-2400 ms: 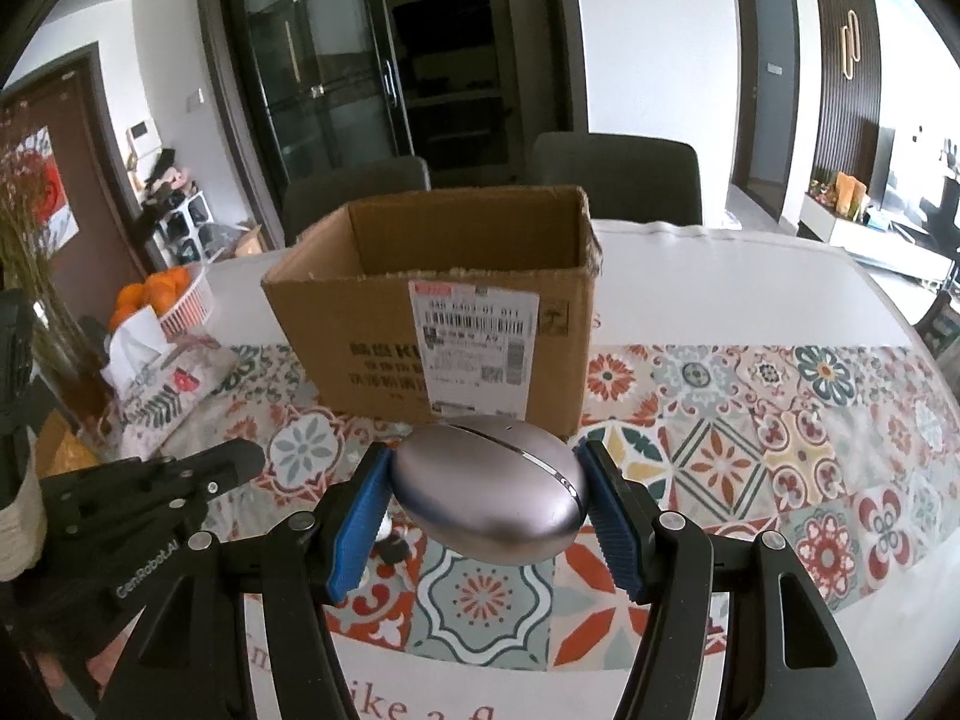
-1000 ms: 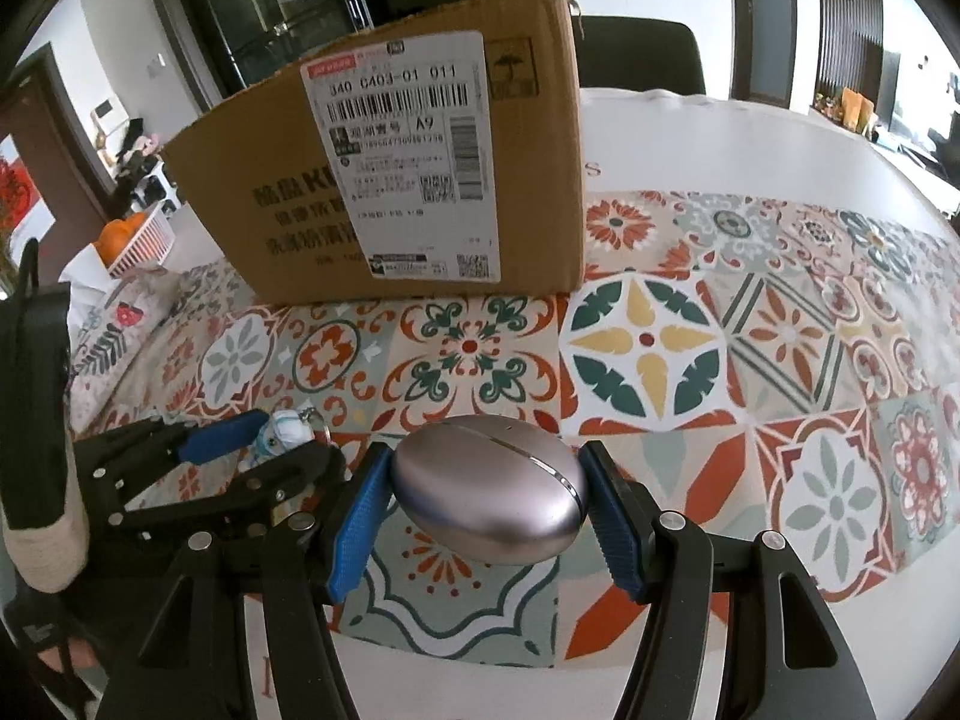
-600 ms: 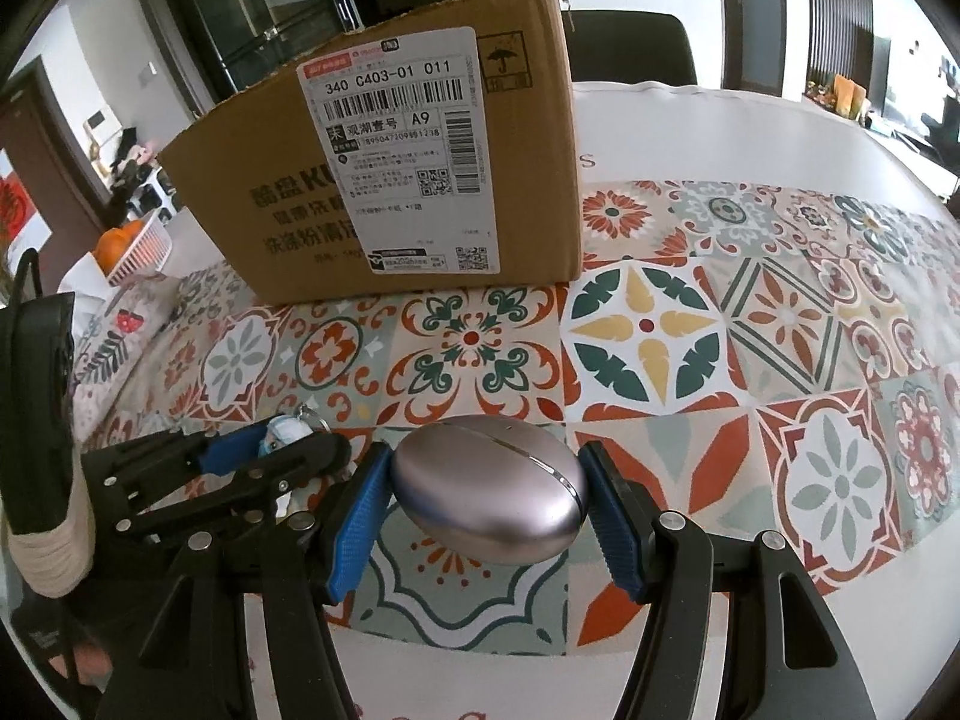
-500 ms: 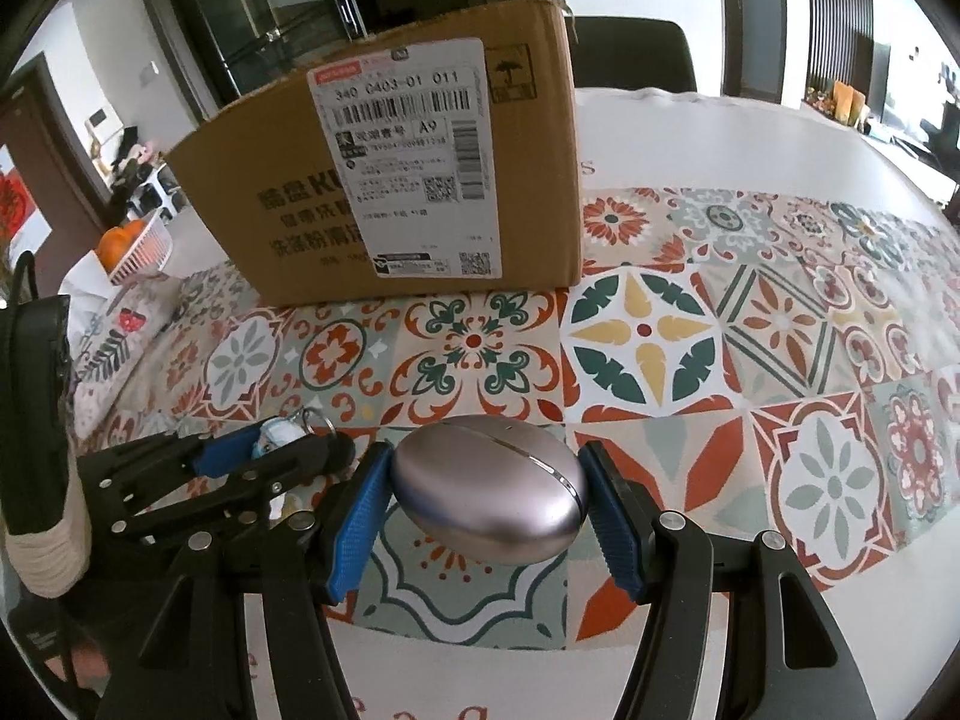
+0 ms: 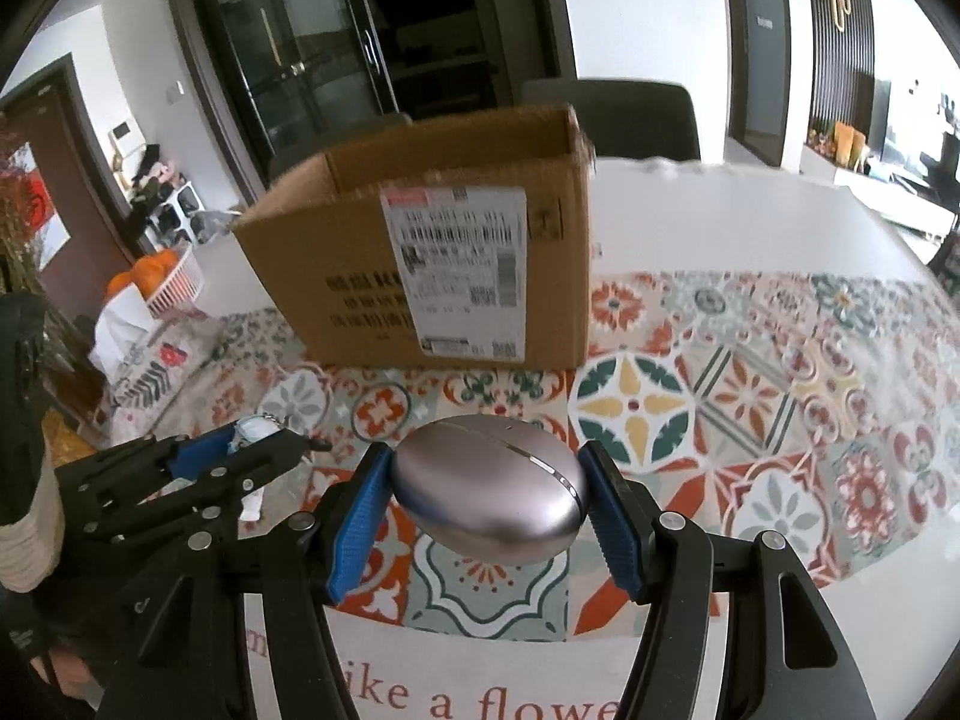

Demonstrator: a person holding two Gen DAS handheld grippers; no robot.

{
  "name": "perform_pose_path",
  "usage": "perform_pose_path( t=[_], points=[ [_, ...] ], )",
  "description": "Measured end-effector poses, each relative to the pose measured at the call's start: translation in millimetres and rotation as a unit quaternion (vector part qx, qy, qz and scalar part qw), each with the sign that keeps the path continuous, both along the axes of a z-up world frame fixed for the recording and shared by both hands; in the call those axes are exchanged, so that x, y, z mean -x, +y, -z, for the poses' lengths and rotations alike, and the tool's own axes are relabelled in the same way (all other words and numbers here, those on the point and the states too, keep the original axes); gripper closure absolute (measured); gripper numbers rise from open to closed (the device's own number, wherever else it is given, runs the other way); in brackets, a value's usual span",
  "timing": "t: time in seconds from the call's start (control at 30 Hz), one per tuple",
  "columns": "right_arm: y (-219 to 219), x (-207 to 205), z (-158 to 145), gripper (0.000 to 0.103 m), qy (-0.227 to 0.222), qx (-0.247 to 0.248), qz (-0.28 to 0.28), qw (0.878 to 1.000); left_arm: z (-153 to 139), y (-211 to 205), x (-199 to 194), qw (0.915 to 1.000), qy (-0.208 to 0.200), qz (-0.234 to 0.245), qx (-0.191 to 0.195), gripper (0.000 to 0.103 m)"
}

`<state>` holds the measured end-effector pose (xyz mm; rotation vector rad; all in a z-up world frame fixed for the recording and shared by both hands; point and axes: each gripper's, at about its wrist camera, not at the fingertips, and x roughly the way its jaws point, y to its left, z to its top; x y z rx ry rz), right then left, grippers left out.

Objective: Organize rigid objects
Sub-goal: 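Carry the figurine and silver egg case over the box with both grippers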

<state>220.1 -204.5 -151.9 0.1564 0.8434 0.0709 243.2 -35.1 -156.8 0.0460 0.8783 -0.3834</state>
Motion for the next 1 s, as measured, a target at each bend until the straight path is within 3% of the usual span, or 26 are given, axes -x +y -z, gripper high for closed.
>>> perform_pose_path(
  t=[0.53, 1.0],
  points=[
    [11, 5, -75, 0.040, -0.070, 0.016, -0.019, 0.997, -76, 10, 5, 0.9977, -0.060, -0.025, 0.017, 0.077],
    [12, -15, -121, 0.040, -0.121, 0.024, -0.030, 0.992, -124, 10, -15, 0.9935, -0.104, -0.043, 0.019, 0.077]
  ],
)
